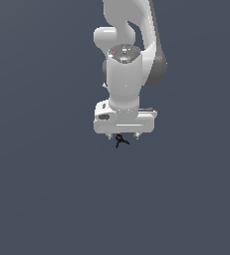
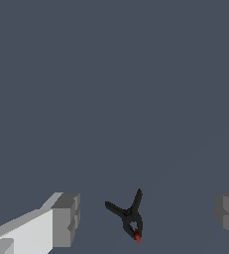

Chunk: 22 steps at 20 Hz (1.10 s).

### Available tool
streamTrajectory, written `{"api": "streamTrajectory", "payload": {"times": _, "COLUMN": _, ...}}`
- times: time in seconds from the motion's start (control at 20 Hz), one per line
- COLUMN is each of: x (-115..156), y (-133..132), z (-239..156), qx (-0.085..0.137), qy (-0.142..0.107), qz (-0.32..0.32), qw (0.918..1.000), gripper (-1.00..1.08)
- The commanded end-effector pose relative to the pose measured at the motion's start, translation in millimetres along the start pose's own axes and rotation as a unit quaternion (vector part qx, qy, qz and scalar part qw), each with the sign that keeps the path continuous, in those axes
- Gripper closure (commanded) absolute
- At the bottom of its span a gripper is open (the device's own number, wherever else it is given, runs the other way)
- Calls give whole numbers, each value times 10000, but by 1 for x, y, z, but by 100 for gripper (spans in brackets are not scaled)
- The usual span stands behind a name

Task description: Pick up the object and move it to a goal position.

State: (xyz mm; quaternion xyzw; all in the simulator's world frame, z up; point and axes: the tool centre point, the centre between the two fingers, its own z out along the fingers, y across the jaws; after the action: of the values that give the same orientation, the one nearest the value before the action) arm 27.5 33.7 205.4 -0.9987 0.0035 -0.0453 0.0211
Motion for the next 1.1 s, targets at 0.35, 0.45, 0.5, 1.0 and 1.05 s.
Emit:
{"api": "streamTrajectory", "payload": {"times": 0.35, "x": 1, "y": 26, "z": -2, "qx": 26, "qy": -50, "qz": 323, "qw": 9995, "gripper": -92}}
{"api": "streamTrajectory", "payload": {"times": 0.45, "x": 1, "y": 30, "z": -2, "qx": 30, "qy": -58, "qz": 370, "qw": 9993, "gripper": -92}}
{"api": "streamTrajectory", "payload": {"times": 0.5, "x": 0, "y": 30, "z": -2, "qx": 30, "qy": -58, "qz": 370, "qw": 9993, "gripper": -92}}
{"api": "streamTrajectory", "payload": {"times": 1.0, "x": -8, "y": 27, "z": 11, "qx": -3, "qy": -89, "qz": 187, "qw": 9998, "gripper": -92}}
{"api": "streamTrajectory", "payload": {"times": 1.05, "x": -10, "y": 27, "z": 14, "qx": -12, "qy": -100, "qz": 133, "qw": 9999, "gripper": -92}}
